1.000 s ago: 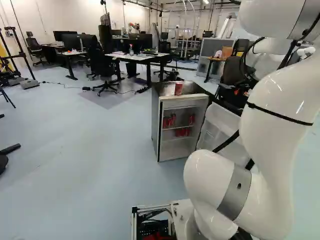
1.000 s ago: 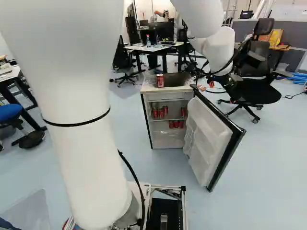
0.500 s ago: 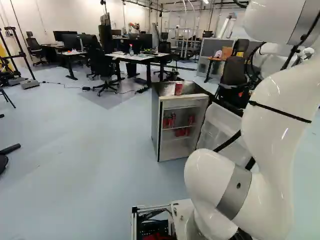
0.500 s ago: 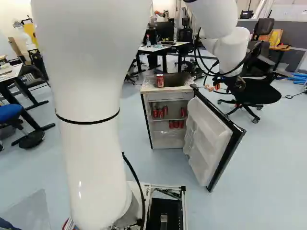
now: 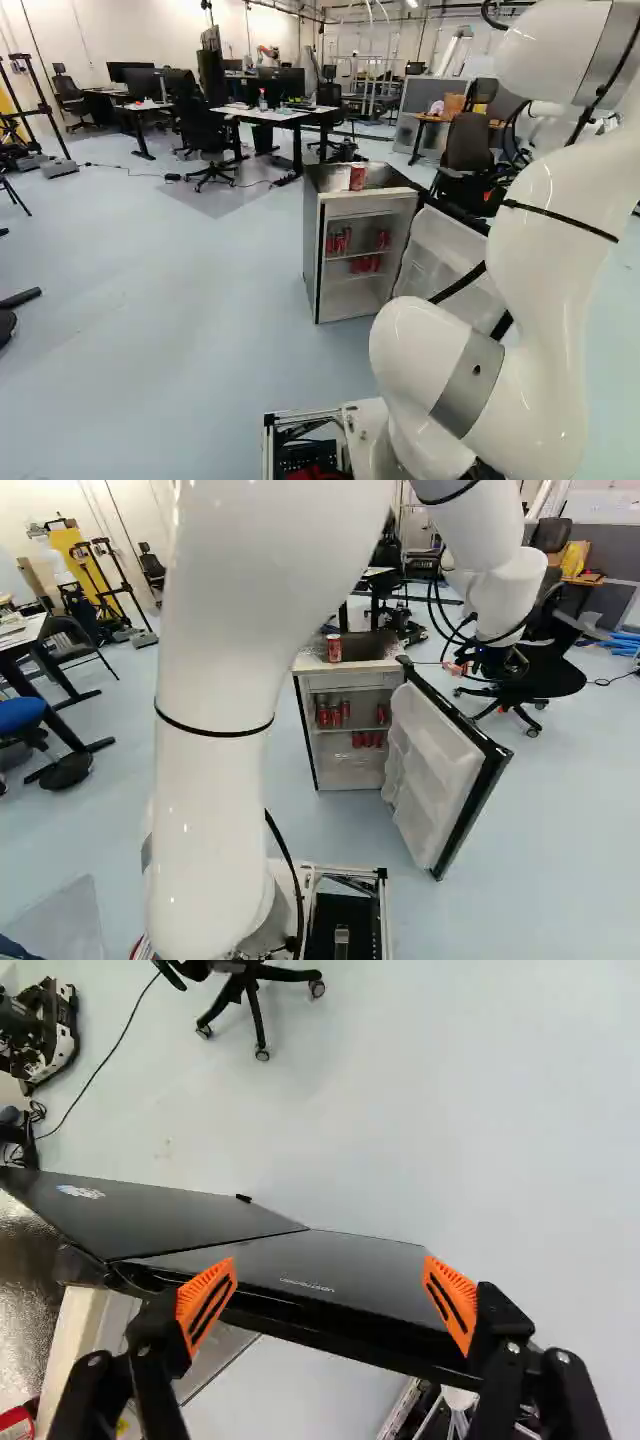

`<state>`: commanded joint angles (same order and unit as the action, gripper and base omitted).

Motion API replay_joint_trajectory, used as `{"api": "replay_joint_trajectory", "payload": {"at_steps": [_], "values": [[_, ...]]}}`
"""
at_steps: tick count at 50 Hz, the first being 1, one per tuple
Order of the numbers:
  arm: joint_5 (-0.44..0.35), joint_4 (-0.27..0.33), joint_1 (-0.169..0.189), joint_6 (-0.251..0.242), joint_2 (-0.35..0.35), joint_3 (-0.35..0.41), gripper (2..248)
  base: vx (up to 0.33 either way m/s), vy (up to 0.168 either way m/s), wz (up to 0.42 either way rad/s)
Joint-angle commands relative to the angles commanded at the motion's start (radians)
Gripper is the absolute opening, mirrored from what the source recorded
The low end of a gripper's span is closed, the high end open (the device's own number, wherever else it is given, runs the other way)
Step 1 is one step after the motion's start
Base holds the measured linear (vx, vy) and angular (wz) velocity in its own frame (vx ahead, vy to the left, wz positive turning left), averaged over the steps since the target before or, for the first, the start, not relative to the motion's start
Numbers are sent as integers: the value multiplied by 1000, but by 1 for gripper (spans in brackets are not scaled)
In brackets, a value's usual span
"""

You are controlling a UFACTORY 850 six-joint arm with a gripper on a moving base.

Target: Grab a drink from the fridge

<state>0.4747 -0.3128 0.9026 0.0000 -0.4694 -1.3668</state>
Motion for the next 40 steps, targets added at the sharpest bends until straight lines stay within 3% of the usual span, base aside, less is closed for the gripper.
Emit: {"api": "replay_joint_trajectory", "payload": {"at_steps": [40], "values": [[163, 0, 33, 0, -266, -260, 247, 0, 0, 0]]}}
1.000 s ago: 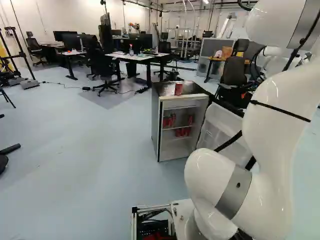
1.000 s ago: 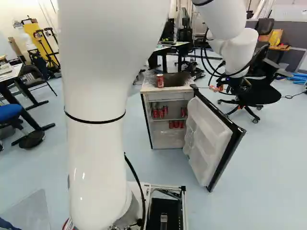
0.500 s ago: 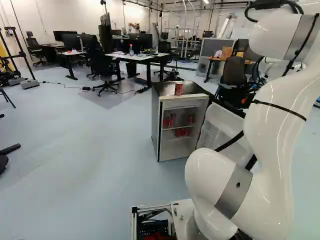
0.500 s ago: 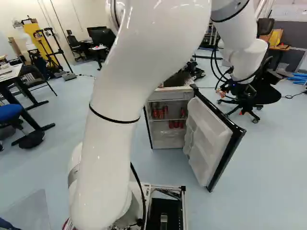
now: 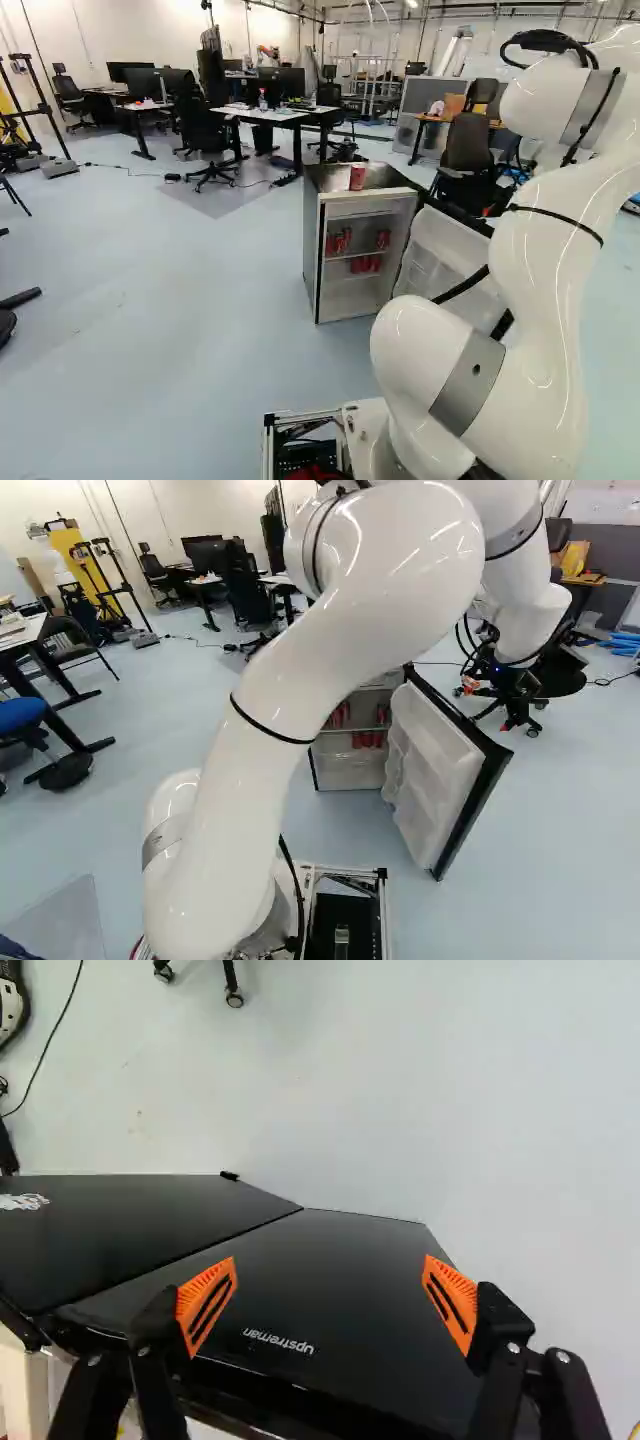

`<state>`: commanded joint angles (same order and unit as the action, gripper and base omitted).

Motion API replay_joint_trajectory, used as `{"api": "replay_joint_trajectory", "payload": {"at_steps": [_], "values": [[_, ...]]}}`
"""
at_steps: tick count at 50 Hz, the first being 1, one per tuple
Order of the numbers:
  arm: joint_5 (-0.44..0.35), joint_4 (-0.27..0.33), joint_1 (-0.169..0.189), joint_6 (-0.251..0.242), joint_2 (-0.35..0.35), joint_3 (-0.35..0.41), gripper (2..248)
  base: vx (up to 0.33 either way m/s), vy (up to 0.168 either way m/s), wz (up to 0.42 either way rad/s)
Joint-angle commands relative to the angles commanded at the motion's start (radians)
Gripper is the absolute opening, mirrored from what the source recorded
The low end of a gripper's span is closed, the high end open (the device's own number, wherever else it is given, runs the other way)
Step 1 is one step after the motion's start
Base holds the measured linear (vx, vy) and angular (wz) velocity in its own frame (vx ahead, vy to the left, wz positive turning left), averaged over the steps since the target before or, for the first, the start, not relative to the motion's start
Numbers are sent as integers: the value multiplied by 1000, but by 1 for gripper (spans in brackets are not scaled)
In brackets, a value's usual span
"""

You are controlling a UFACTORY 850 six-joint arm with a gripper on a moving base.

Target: Grab a drink from the fridge

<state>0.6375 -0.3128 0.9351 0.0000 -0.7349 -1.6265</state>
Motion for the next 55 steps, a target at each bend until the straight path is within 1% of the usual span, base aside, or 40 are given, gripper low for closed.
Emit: {"api": "replay_joint_trajectory", "payload": {"at_steps": [5, 21, 36, 55], "values": [[13, 0, 2, 0, -24, -21, 247, 0, 0, 0], [13, 0, 2, 0, -67, -38, 247, 0, 0, 0], [15, 0, 3, 0, -65, -34, 247, 0, 0, 0], [39, 0, 6, 0, -35, 14, 247, 0, 0, 0]]}}
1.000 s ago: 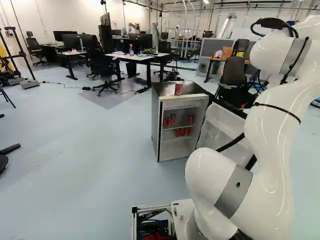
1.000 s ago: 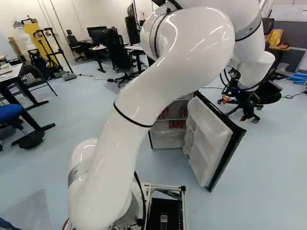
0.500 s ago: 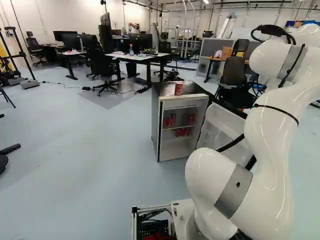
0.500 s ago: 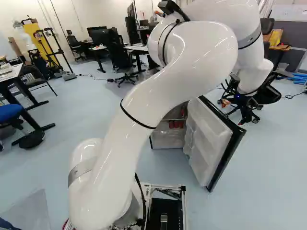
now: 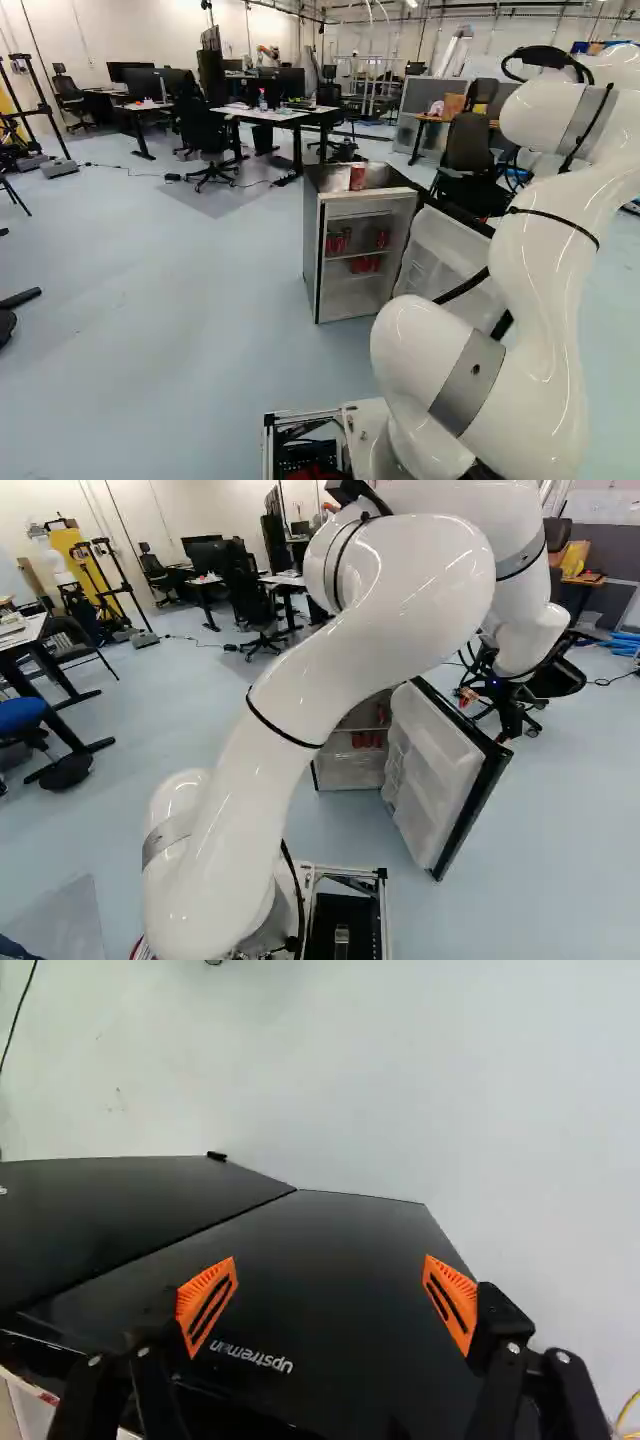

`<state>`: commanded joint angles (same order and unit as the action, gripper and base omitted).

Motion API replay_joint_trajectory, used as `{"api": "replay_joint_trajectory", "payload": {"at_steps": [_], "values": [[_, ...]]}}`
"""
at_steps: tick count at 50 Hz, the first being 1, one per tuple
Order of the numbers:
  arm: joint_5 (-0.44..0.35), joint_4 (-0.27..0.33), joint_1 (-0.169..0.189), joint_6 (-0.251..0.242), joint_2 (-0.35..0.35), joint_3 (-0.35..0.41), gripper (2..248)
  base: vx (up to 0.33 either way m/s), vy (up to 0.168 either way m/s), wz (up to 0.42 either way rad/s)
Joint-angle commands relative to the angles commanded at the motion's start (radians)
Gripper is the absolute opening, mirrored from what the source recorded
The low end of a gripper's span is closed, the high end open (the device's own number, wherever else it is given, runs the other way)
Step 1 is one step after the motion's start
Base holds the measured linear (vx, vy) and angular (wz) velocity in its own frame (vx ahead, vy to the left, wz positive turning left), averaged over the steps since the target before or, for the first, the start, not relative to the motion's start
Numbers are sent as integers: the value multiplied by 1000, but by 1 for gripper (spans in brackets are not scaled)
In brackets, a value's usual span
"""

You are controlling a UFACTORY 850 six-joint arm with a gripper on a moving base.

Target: Grab a drink from the fridge

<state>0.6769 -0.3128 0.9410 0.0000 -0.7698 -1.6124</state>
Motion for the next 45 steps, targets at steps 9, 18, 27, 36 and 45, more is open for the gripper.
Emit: {"api": "replay_joint_trajectory", "payload": {"at_steps": [9, 18, 27, 36, 45], "values": [[14, 0, 2, 0, 17, 27, 247, 0, 0, 0], [29, 0, 3, 0, 34, 54, 247, 0, 0, 0], [43, 0, 5, 0, 51, 82, 247, 0, 0, 0], [58, 0, 7, 0, 68, 108, 247, 0, 0, 0], [72, 0, 9, 0, 84, 135, 247, 0, 0, 0]]}}
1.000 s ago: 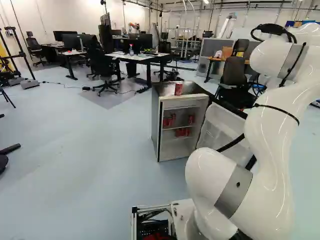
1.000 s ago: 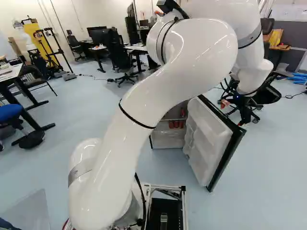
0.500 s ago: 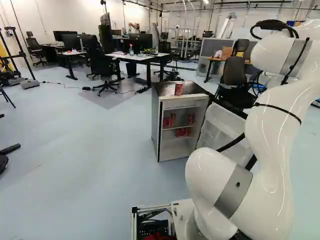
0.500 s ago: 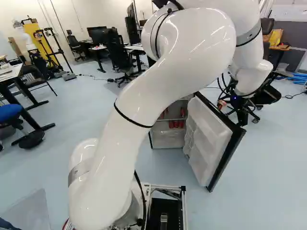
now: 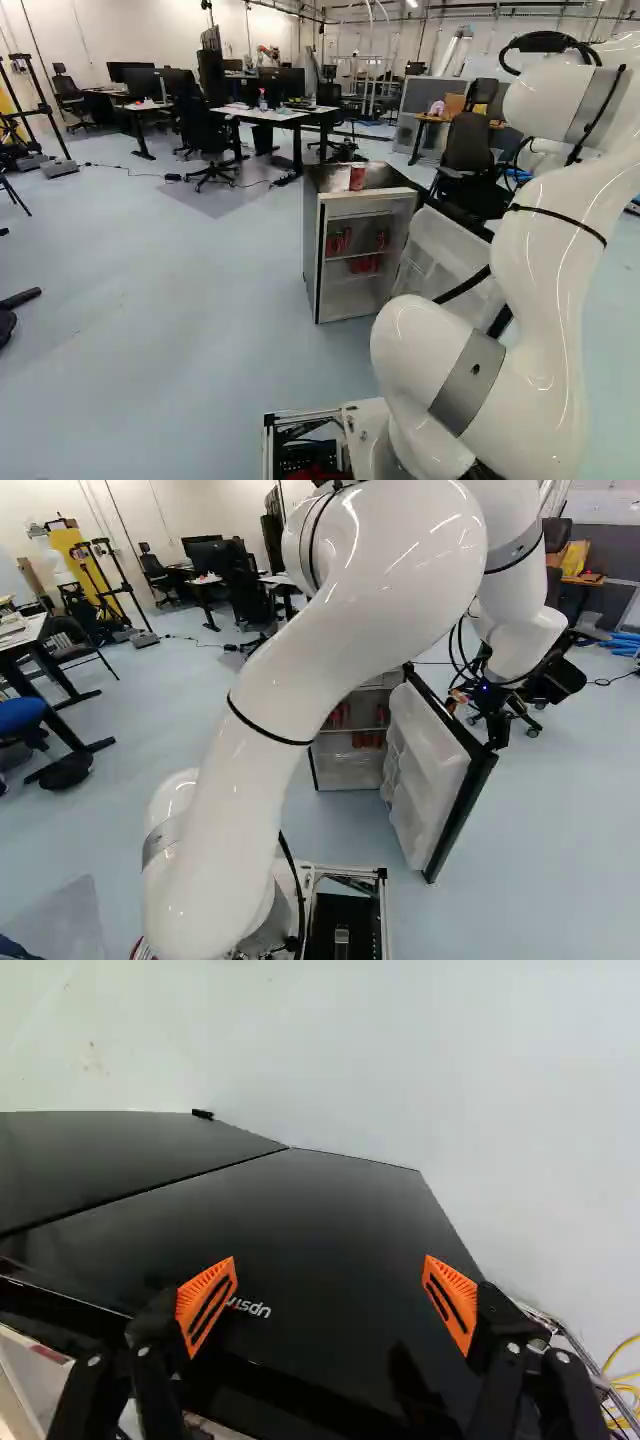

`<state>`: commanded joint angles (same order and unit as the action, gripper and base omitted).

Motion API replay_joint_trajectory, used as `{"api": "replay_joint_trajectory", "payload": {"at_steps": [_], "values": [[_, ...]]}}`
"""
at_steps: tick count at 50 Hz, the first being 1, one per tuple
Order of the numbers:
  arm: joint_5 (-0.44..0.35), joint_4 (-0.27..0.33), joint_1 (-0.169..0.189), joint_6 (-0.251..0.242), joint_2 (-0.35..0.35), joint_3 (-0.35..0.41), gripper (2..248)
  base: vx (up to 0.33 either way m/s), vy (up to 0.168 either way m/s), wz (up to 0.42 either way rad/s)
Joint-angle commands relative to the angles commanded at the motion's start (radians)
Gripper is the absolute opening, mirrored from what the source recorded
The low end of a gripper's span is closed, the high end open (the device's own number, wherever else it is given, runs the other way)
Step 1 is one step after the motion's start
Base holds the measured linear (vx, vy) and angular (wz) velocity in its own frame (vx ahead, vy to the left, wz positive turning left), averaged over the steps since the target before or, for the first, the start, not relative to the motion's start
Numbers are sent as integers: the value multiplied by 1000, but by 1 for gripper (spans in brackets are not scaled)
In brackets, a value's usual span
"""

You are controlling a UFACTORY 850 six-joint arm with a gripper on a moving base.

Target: Grab a drink from the fridge

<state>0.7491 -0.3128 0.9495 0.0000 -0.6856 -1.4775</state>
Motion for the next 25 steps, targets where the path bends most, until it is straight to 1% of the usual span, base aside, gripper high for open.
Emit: {"api": "replay_joint_trajectory", "payload": {"at_steps": [25], "values": [[40, 0, 4, 0, 47, 76, 247, 0, 0, 0]]}}
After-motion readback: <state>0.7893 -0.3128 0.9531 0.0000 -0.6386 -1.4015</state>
